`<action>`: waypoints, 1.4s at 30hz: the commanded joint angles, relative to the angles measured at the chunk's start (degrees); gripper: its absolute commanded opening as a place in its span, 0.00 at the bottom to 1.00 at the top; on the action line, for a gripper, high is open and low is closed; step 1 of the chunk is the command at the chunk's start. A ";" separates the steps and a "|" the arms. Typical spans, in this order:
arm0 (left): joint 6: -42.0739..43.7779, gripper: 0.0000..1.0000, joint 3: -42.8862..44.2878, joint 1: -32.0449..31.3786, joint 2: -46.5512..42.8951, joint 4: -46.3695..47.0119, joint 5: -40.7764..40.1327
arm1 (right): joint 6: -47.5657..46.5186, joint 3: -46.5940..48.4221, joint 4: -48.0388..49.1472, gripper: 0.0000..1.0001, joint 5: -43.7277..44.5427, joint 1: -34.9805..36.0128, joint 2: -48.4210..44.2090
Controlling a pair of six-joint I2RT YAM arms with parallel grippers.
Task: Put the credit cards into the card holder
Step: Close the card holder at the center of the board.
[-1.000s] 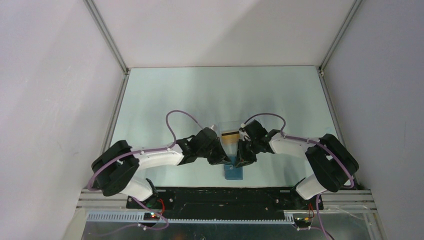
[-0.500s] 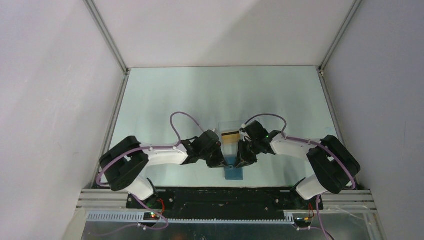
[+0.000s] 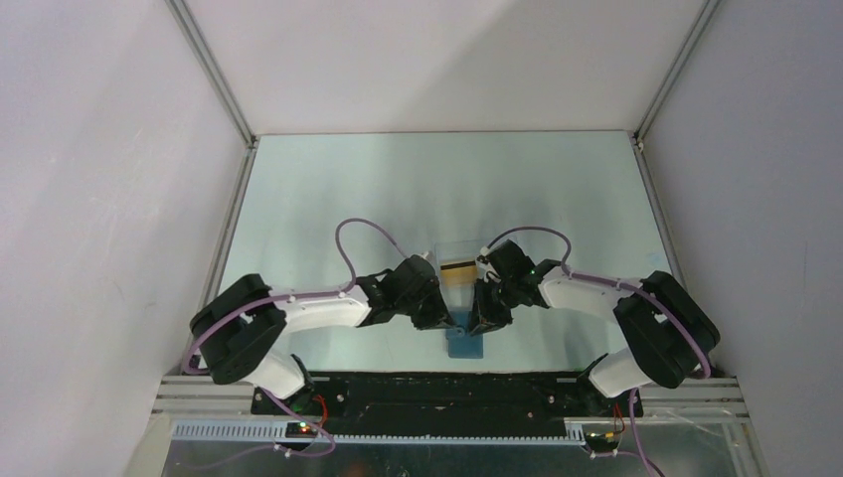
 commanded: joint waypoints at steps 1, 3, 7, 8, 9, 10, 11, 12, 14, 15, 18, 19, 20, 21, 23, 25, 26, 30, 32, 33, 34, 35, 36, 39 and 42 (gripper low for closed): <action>1.86 0.04 1.42 -0.25 -3.91 0.13 -2.05 | 0.82 0.43 -1.63 0.20 -0.36 0.46 -2.80; 2.04 0.05 1.12 -0.25 -5.00 0.19 -2.37 | 0.96 0.70 -2.21 0.21 -0.26 0.56 -3.79; 2.92 0.06 0.95 -0.21 -5.62 -0.18 -2.36 | 1.23 1.23 -2.56 0.23 -0.04 0.53 -4.80; 3.21 0.05 1.15 -0.23 -5.43 -0.23 -2.07 | 1.22 1.32 -2.49 0.23 -0.16 0.59 -4.39; 3.66 0.04 1.34 -0.34 -4.81 -0.32 -1.35 | 1.20 1.49 -2.48 0.23 -0.18 0.62 -4.13; 3.89 0.03 1.64 -0.38 -4.46 -0.35 -0.95 | 1.20 1.54 -2.36 0.23 -0.22 0.77 -3.56; 4.23 0.02 1.85 -0.48 -3.73 -0.37 -0.32 | 1.20 1.57 -2.14 0.23 -0.21 0.97 -3.28; 4.34 0.01 2.12 -0.55 -3.39 -0.37 -0.13 | 1.16 1.57 -1.97 0.23 -0.18 1.12 -2.56; 4.59 0.01 2.43 -0.83 -2.65 -0.37 0.34 | 1.00 1.58 -1.64 0.23 -0.14 1.32 -1.22; 4.62 0.00 2.51 -1.04 -2.45 -0.37 0.44 | 0.86 1.65 -1.39 0.23 -0.21 1.29 -0.79; 4.78 0.00 2.80 -1.43 -2.06 -0.38 0.79 | 0.64 1.66 -0.78 0.23 -0.27 1.34 0.91; 4.83 0.00 2.87 -1.50 -1.94 -0.38 1.08 | 0.66 1.67 -0.45 0.23 -0.28 1.31 1.11; 4.95 0.00 3.10 -1.71 -1.67 -0.38 1.29 | 0.67 1.67 -0.33 0.23 -0.33 1.30 1.42; 5.11 0.00 3.15 -1.82 -1.57 -0.38 1.34 | 0.67 1.67 -0.07 0.23 -0.40 1.33 1.65; 5.06 0.00 3.14 -1.98 -1.17 -0.43 1.52 | 0.67 1.67 0.15 0.24 -0.51 1.36 1.96; 4.99 0.00 3.09 -2.19 -0.82 -0.46 1.41 | 0.66 1.66 0.17 0.24 -0.60 1.35 2.01; 5.03 0.00 3.10 -2.30 -0.67 -0.46 1.41 | 0.67 1.67 0.01 0.24 -0.54 1.29 1.97; 5.09 0.00 3.32 -2.58 0.26 -0.74 1.43 | 0.73 1.67 -0.22 0.24 -0.71 1.21 1.47; 5.13 0.00 3.45 -2.67 0.71 -0.81 1.21 | 0.87 1.67 -0.59 0.24 -0.65 1.18 0.87; 5.15 0.00 3.42 -2.65 0.81 -0.81 1.12 | 0.90 1.67 -0.67 0.24 -0.62 1.23 0.24; 5.05 0.00 3.36 -2.63 1.01 -0.88 0.84 | 0.95 1.65 -0.90 0.24 -0.54 1.24 -0.06; 5.02 0.00 3.31 -2.63 1.11 -0.89 0.67 | 0.99 1.66 -1.05 0.24 -0.42 1.20 -0.67; 4.95 0.00 3.30 -2.63 1.23 -0.83 0.46 | 1.08 1.64 -1.24 0.24 -0.39 1.19 -1.18; 4.78 0.00 3.09 -2.67 1.47 -0.82 -0.03 | 1.09 1.67 -1.50 0.24 -0.14 1.16 -1.88; 4.87 0.00 3.07 -2.70 2.01 -0.81 -0.03 | 1.22 1.67 -1.10 0.24 -0.38 1.03 -1.60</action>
